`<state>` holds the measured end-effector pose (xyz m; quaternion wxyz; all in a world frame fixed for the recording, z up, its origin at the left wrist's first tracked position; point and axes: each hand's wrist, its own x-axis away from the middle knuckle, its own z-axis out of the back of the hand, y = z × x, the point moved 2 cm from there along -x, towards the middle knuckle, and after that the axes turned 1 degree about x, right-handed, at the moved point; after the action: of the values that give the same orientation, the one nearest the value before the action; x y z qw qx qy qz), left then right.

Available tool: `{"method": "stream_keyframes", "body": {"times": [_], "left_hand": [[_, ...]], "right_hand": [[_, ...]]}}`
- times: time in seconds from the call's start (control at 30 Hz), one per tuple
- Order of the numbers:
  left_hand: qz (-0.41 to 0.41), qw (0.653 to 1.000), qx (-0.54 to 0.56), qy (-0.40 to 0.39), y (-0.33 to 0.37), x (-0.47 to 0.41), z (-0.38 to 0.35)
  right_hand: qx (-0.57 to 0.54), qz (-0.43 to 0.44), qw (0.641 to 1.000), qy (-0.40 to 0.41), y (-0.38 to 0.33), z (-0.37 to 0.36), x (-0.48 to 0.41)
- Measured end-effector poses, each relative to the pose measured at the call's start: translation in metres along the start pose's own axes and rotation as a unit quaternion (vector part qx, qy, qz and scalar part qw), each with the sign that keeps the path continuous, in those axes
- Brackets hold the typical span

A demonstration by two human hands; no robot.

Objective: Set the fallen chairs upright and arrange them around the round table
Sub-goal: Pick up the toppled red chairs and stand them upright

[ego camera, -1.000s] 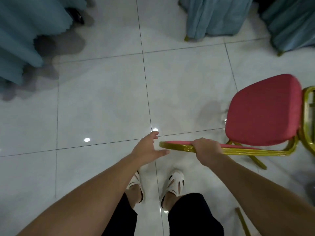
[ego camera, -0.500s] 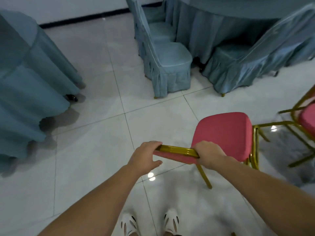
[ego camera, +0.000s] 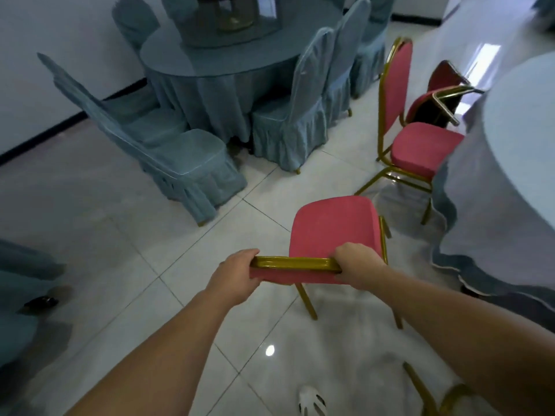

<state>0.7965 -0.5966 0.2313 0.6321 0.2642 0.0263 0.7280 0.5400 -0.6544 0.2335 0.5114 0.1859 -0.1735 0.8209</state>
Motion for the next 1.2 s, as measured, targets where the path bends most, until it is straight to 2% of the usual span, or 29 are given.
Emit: {"method": "stream_keyframes", "body": {"times": [0.1,0.23,0.43,0.6,0.7,0.97,1.1,1.2], "left_hand": [[-0.012,0.999,-0.008,-0.044,0.018,-0.018,-0.013],[-0.009,0.998,-0.017,-0.066,0.034,-0.036,-0.035],[-0.030,0.991,0.017,-0.130,0.042,-0.050,-0.058],[-0.064,0.989,0.045,-0.126,0.054,-0.053,-0.073],[-0.102,0.987,0.035,-0.122,0.059,-0.058,-0.080],[-0.134,0.979,-0.014,-0.151,0.063,-0.079,-0.089],[-0.155,0.972,-0.041,-0.170,0.077,-0.079,-0.098],[-0.188,0.961,-0.060,-0.193,0.098,-0.071,-0.112]], "right_hand": [[-0.031,-0.042,0.999,0.004,0.027,-0.012,0.014],[-0.056,-0.103,0.993,0.011,0.052,-0.027,0.028],[-0.068,-0.165,0.983,0.041,0.049,-0.032,0.040],[-0.059,-0.227,0.971,0.043,0.063,-0.042,0.047],[-0.062,-0.256,0.963,0.051,0.066,-0.046,0.054],[-0.093,-0.304,0.947,0.041,0.053,-0.062,0.073],[-0.131,-0.347,0.927,0.055,0.058,-0.087,0.088],[-0.188,-0.389,0.901,0.032,0.071,-0.115,0.111]]}}
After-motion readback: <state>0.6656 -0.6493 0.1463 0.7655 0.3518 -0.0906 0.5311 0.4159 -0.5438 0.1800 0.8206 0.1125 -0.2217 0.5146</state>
